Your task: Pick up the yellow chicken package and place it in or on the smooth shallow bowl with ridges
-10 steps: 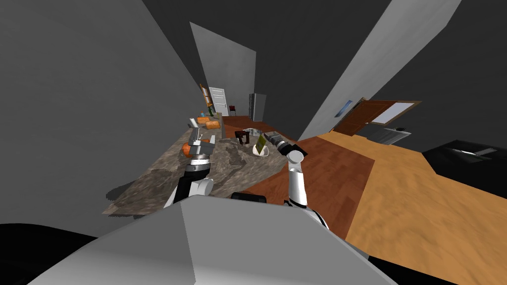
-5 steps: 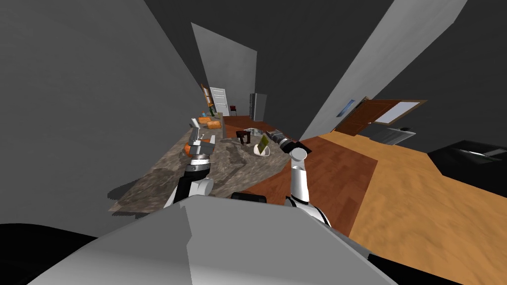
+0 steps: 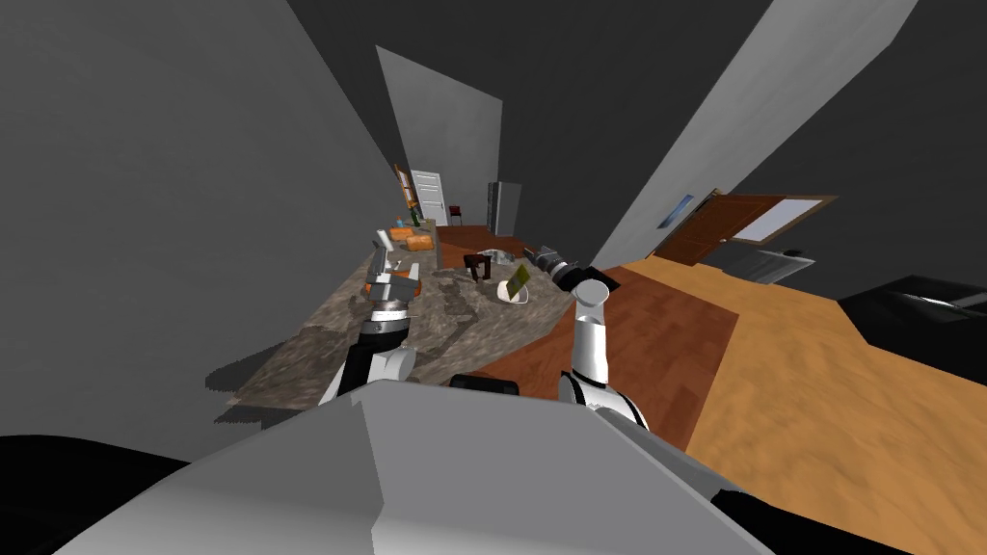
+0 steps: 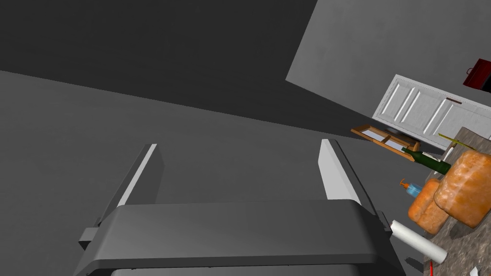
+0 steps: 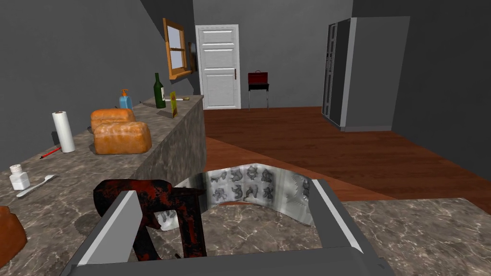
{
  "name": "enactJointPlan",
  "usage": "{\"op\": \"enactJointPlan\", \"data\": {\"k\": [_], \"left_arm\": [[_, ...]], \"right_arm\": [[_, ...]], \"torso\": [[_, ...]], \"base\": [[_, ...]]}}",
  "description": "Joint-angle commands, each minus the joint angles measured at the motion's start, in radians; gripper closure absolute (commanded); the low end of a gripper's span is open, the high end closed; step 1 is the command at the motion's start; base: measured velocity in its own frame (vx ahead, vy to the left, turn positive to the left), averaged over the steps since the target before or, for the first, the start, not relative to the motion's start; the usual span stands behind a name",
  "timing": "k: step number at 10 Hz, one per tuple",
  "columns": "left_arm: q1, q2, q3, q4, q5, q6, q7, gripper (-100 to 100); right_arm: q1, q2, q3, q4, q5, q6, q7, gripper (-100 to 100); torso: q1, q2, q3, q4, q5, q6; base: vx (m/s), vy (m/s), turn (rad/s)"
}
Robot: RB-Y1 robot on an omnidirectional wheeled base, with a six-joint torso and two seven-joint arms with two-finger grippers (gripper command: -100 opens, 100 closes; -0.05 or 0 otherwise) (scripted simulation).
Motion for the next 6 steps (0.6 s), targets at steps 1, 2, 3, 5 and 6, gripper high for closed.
{"op": "enactJointPlan", "data": {"k": [1,2,3,5,6], "left_arm": [[0.0,0.0,0.0,0.0,0.0,0.0,0.0,0],[0.0,0.0,0.0,0.0,0.0,0.0,0.0,0],[0.0,0.0,0.0,0.0,0.0,0.0,0.0,0],[0.0,0.0,0.0,0.0,0.0,0.0,0.0,0],[0.0,0.0,0.0,0.0,0.0,0.0,0.0,0]], "right_arm": [[0.0,0.0,0.0,0.0,0.0,0.0,0.0,0],[0.0,0.0,0.0,0.0,0.0,0.0,0.001,0],[0.0,0.0,0.0,0.0,0.0,0.0,0.001,0],[0.0,0.0,0.0,0.0,0.0,0.0,0.001,0],[0.0,0.0,0.0,0.0,0.0,0.0,0.001,0]], "torso": [[0.0,0.0,0.0,0.0,0.0,0.0],[-0.001,-0.001,0.0,0.0,0.0,0.0],[-0.001,-0.001,0.0,0.0,0.0,0.0],[-0.002,-0.001,-0.001,0.0,0.0,0.0],[-0.002,-0.001,-0.001,0.0,0.0,0.0]], "base": [[0.0,0.0,0.0],[0.0,0.0,0.0],[0.0,0.0,0.0],[0.0,0.0,0.0],[0.0,0.0,0.0]]}}
